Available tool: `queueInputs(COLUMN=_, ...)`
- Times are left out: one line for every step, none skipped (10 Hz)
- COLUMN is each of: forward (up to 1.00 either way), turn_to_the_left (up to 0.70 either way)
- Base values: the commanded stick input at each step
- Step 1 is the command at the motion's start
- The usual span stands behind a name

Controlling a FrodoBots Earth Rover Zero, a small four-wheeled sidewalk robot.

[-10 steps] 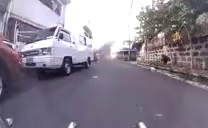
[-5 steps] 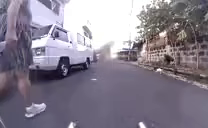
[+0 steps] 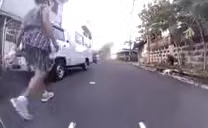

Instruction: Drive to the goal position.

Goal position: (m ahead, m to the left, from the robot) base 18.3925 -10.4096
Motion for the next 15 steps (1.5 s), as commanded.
queueInputs(forward=0.70, turn_to_the_left=0.00)
queueInputs(forward=0.70, turn_to_the_left=0.00)
queueInputs(forward=0.70, turn_to_the_left=0.00)
queueInputs(forward=0.70, turn_to_the_left=0.00)
queueInputs(forward=0.70, turn_to_the_left=0.00)
queueInputs(forward=0.70, turn_to_the_left=0.00)
queueInputs(forward=0.70, turn_to_the_left=0.00)
queueInputs(forward=0.70, turn_to_the_left=0.00)
queueInputs(forward=0.70, turn_to_the_left=0.00)
queueInputs(forward=0.70, turn_to_the_left=0.00)
queueInputs(forward=0.70, turn_to_the_left=0.00)
queueInputs(forward=0.70, turn_to_the_left=0.00)
queueInputs(forward=0.70, turn_to_the_left=0.00)
queueInputs(forward=0.70, turn_to_the_left=0.00)
queueInputs(forward=0.70, turn_to_the_left=0.00)
